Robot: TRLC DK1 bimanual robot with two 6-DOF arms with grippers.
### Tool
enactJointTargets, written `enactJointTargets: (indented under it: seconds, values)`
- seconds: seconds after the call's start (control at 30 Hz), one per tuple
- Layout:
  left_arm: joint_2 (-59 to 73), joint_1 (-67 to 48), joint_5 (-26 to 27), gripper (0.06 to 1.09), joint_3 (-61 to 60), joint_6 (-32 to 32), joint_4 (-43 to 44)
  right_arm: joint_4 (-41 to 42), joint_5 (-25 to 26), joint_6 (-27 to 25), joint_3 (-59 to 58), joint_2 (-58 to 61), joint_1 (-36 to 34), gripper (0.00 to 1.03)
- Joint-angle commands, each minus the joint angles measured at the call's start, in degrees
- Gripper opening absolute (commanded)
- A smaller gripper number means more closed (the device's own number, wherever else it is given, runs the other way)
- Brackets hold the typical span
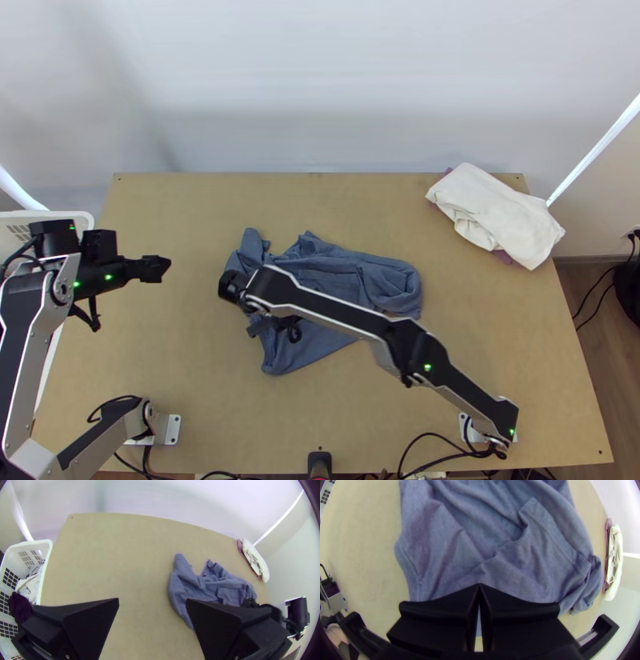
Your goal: Fold the t-shirt
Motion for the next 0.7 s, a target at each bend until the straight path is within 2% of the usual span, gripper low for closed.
enactJointTargets:
  seconds: [0.0,0.3,0.53,0.57,0.6,0.63,0.67]
  values:
    - [1.3,-2.5,0.8,1.03,1.6,0.8,0.5,0.2,1.7,-1.0,-1.4,-8.6,-2.7,0.04]
    - [9.3,-11.3,0.1,1.03,5.1,-0.1,2.8,1.6,2.3,-2.6,-6.8,-18.4,-8.4,0.03]
    - [21.8,-18.5,-1.4,1.04,9.3,-1.2,6.9,2.3,2.2,-3.1,-11.9,-22.9,-9.7,0.04]
    - [23.8,-18.9,-1.4,1.04,10.2,-1.3,7.6,1.9,2.0,-3.0,-11.9,-22.9,-9.6,0.07]
    - [25.9,-19.5,-1.6,1.04,11.0,-1.3,8.5,1.6,2.0,-2.9,-11.9,-22.8,-9.4,0.19]
    - [27.8,-20.0,-2.0,1.04,12.0,-1.3,9.0,1.3,1.7,-3.0,-12.3,-22.6,-8.7,0.39]
    - [29.5,-20.4,-2.5,1.04,12.9,-1.3,9.4,0.8,1.3,-3.2,-12.5,-22.2,-7.9,0.53]
